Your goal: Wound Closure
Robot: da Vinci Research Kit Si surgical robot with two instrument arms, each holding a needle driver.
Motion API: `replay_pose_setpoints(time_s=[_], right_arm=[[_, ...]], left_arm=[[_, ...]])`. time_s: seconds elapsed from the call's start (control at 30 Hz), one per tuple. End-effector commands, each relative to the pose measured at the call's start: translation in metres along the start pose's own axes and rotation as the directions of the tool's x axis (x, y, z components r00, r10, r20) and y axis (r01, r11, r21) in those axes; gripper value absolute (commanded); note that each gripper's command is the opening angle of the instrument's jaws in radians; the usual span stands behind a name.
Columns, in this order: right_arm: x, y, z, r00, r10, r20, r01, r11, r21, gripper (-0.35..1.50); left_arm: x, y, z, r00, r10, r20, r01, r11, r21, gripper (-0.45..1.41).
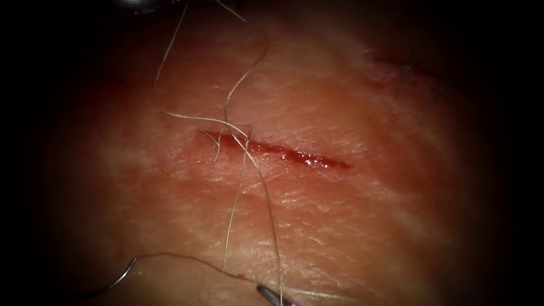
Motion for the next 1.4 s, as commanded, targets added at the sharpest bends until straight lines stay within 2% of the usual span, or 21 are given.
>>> replay_pose_setpoints(time_s=[0.03,0.27,0.37,0.47,0.57,0.67,0.8,1.0,1.1,1.23,1.33,1.4], right_arm=[[-0.0008,-0.0005,-0.0004,1.0,-0.011,0.019,0.011,1.0,0.023,1.48],[-0.0019,0.0001,-0.0039,0.985,-0.088,0.15,0.07,0.99,0.122,1.48],[-0.0027,0.001,-0.0057,0.971,-0.104,0.216,0.072,0.985,0.155,1.4],[-0.003,0.0028,-0.0071,0.963,-0.099,0.251,0.075,0.992,0.103,1.34],[-0.0026,0.0056,-0.008,0.957,-0.072,0.281,0.08,0.997,-0.015,1.36],[-0.0016,0.008,-0.0085,0.96,-0.049,0.275,0.085,0.989,-0.119,1.4],[0.001,0.0111,-0.0093,0.96,-0.096,0.262,0.158,0.961,-0.227,1.4],[0.004,0.014,-0.0091,0.973,-0.069,0.221,0.137,0.942,-0.308,1.29],[0.0042,0.0158,-0.008,0.978,-0.04,0.207,0.109,0.937,-0.333,1.28],[0.0036,0.0181,-0.0059,0.979,0.166,0.12,-0.123,0.943,-0.309,1.24],[0.0036,0.0195,-0.0045,0.94,0.337,0.055,-0.317,0.921,-0.226,1.18],[0.0038,0.0203,-0.0037,0.92,0.391,0.042,-0.375,0.904,-0.206,1.16]], left_arm=[[-0.0001,-0.0001,0.0003,1.0,0.002,0.003,-0.002,1.0,0.003,-0.45],[0.001,0.0011,-0.0022,1.0,0.015,0.007,-0.015,1.0,0.009,-0.45],[0.0011,0.0016,-0.0029,1.0,0.015,0.009,-0.015,1.0,0.009,-0.45],[0.001,0.0018,-0.0034,1.0,0.015,0.013,-0.015,1.0,0.01,-0.45],[0.0009,0.0016,-0.0035,1.0,0.013,0.019,-0.014,1.0,0.015,-0.45],[0.0007,0.0015,-0.0034,1.0,0.014,0.019,-0.014,1.0,0.016,-0.45],[0.0007,0.0016,-0.0035,1.0,0.015,0.019,-0.015,1.0,0.016,-0.45],[0.0007,0.0015,-0.0036,1.0,0.014,0.02,-0.014,1.0,0.017,-0.45],[0.0007,0.0015,-0.0036,1.0,0.014,0.022,-0.014,1.0,0.018,-0.45],[0.0006,0.0016,-0.0037,1.0,0.013,0.025,-0.014,1.0,0.021,-0.45],[0.0006,0.0015,-0.0038,0.999,0.013,0.031,-0.013,1.0,0.026,-0.45],[0.0006,0.0015,-0.0039,0.999,0.011,0.034,-0.012,0.999,0.029,-0.45]])
